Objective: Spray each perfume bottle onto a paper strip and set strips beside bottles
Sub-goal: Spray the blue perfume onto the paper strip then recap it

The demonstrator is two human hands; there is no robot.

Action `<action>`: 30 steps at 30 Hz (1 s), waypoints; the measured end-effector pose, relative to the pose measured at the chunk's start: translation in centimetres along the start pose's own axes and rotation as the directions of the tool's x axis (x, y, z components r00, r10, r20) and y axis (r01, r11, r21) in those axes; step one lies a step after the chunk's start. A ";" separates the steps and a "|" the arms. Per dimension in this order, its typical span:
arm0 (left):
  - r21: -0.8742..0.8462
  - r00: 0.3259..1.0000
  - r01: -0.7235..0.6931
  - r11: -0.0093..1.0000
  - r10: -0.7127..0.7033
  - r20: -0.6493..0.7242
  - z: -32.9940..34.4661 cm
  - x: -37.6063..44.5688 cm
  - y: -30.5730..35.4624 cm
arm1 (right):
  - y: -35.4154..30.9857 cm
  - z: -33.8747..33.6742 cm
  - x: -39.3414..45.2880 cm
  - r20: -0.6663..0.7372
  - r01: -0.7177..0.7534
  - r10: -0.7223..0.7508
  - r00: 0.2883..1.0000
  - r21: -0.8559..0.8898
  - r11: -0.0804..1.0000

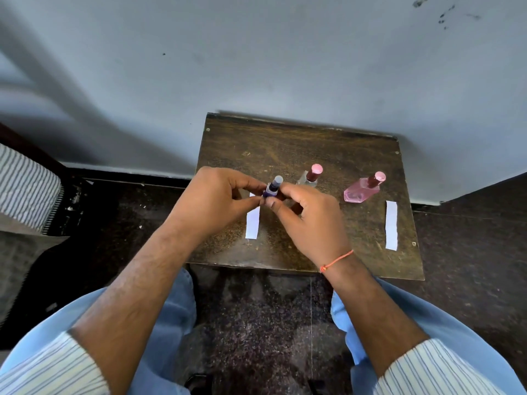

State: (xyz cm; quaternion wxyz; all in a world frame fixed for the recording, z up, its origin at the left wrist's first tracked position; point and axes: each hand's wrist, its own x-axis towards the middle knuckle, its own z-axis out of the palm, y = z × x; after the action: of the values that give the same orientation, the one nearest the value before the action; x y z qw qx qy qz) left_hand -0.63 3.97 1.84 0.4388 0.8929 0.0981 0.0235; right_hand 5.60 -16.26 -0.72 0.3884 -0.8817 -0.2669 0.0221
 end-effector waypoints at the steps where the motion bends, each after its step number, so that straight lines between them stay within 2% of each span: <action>1: 0.010 1.000 0.015 1.000 -0.015 -0.007 -0.1 0.3 0.1 | -0.1 0.2 0.6 0.018 0.001 -0.001 1.000 -0.019 1.000; 10: 0.052 0.995 0.096 0.994 -0.098 0.023 -0.7 2.1 -1.1 | -0.6 1.6 3.4 0.149 0.041 -0.019 0.989 -0.146 0.988; 30: 0.060 0.982 0.180 0.982 -0.183 0.038 -0.2 2.2 -1.7 | -0.2 2.5 3.4 0.173 0.036 0.000 0.985 -0.200 0.979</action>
State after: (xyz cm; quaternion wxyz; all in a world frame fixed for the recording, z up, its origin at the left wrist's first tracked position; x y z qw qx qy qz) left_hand 1.24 5.57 0.53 0.4157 0.8926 0.1702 -0.0386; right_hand 7.78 -12.86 -1.73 0.2724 -0.9090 -0.3083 0.0674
